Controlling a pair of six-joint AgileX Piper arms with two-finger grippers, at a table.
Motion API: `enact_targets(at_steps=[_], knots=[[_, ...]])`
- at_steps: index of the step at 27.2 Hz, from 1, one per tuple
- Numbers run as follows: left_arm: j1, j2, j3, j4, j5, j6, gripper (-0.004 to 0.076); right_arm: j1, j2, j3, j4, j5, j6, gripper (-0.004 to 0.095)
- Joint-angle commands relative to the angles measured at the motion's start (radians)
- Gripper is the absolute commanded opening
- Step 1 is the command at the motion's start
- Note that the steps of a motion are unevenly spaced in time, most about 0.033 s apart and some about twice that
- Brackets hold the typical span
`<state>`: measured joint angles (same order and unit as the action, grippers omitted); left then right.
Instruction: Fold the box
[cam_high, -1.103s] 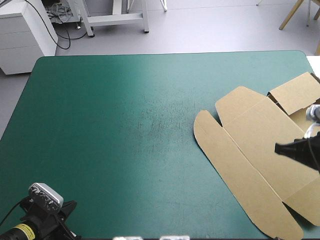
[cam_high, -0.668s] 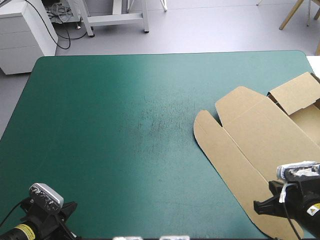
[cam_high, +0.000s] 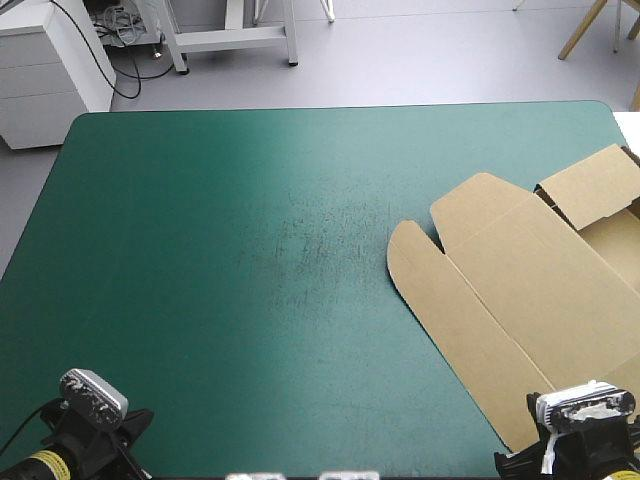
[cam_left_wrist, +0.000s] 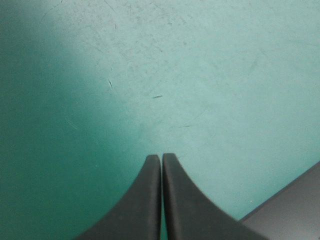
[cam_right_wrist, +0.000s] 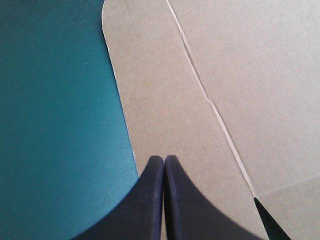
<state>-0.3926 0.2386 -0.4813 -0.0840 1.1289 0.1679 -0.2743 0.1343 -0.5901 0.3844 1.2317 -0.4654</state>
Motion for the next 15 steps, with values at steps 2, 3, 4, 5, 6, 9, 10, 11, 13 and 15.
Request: enact_targets(at_steps=[2, 3, 4, 5, 6, 9, 10, 11, 13, 15], knots=[[-0.002, 0.014, -0.021, -0.015, -0.047, -0.002, -0.0010, 0.002, 0.016, -0.021, 0.029, -0.060, -0.003, -0.0019], [-0.002, 0.014, -0.021, -0.015, -0.047, -0.002, -0.0010, 0.002, 0.016, -0.021, 0.029, -0.060, -0.003, -0.0019], [0.000, 0.014, -0.021, -0.015, -0.047, -0.002, -0.0010, 0.002, 0.016, -0.021, 0.029, -0.060, -0.003, -0.0019], [0.000, 0.014, -0.021, -0.015, -0.047, -0.002, -0.0010, 0.002, 0.016, -0.021, 0.029, -0.060, -0.003, -0.0019], [0.000, 0.014, -0.021, -0.015, -0.047, -0.002, -0.0010, 0.002, 0.016, -0.021, 0.029, -0.060, -0.003, -0.0019], [0.006, 0.014, -0.021, -0.013, -0.047, -0.002, -0.0010, 0.002, 0.016, -0.021, 0.029, -0.060, -0.003, -0.0019], [0.014, 0.014, -0.021, -0.013, -0.047, -0.002, -0.0010, 0.002, 0.016, -0.021, 0.029, -0.060, -0.003, -0.0019], [0.026, 0.014, -0.021, -0.013, -0.047, -0.002, -0.0010, 0.002, 0.016, -0.021, 0.029, -0.060, -0.003, -0.0019], [0.050, 0.014, -0.021, -0.012, -0.047, -0.002, -0.0010, 0.002, 0.016, -0.019, 0.029, -0.069, -0.003, -0.0020], [0.058, 0.014, -0.021, -0.012, -0.047, -0.002, -0.0010, 0.002, 0.016, -0.019, 0.029, -0.077, -0.003, -0.0019]])
